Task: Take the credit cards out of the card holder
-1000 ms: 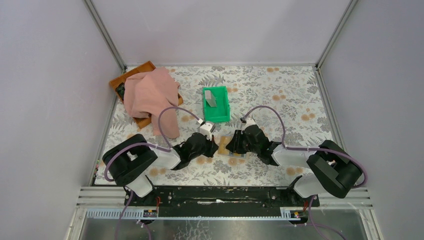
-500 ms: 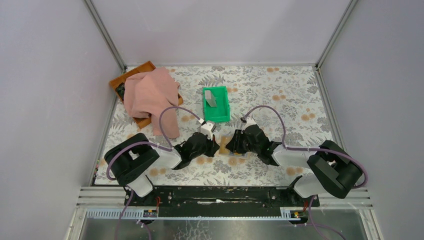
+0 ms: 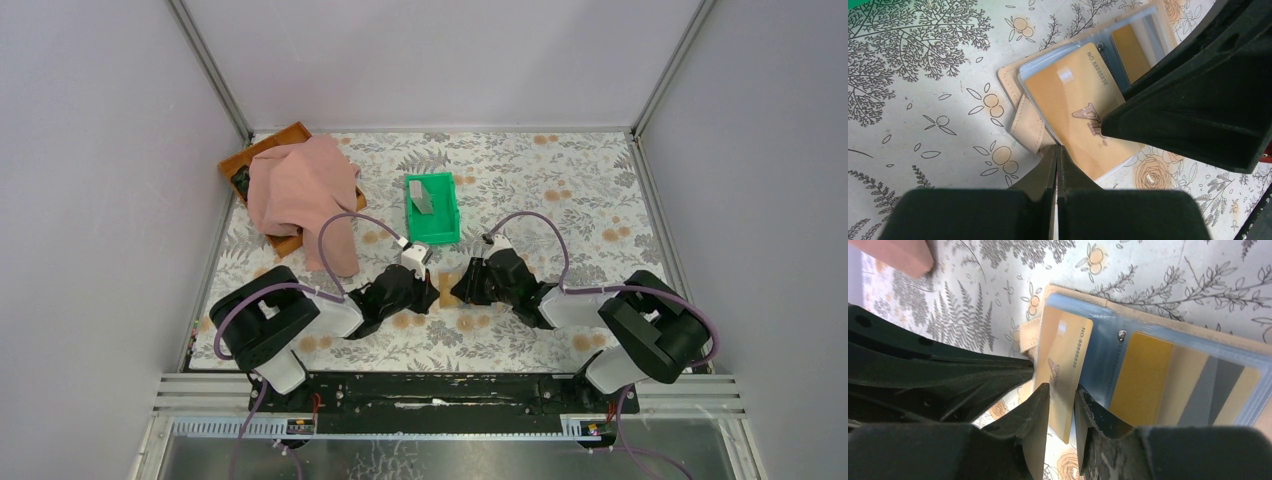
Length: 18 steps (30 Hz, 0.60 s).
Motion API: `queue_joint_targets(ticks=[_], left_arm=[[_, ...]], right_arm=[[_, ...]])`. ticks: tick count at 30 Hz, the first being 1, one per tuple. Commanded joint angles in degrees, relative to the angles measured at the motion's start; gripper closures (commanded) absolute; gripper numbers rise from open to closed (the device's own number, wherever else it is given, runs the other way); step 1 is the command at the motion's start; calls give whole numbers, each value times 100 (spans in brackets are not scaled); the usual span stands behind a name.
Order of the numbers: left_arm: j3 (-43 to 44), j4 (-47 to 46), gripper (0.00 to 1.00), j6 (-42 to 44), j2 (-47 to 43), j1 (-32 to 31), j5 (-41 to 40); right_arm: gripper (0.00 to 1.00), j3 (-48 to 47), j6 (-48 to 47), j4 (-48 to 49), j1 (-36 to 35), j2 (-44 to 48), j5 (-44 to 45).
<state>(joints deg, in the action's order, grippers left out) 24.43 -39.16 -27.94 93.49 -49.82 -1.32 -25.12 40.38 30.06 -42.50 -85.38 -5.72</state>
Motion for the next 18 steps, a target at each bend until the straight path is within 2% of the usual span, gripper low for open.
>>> queue_joint_targets(ticks=[1, 9, 18], left_arm=[[16, 675, 100, -53, 483, -179, 357], [88, 662, 100, -47, 561, -176, 375], [55, 758, 100, -12, 426, -188, 320]], right_arm=[[69, -63, 441, 1312, -147, -77, -1077], [69, 18, 414, 1170, -153, 226, -1134], [68, -111, 326, 1068, -150, -360, -1057]])
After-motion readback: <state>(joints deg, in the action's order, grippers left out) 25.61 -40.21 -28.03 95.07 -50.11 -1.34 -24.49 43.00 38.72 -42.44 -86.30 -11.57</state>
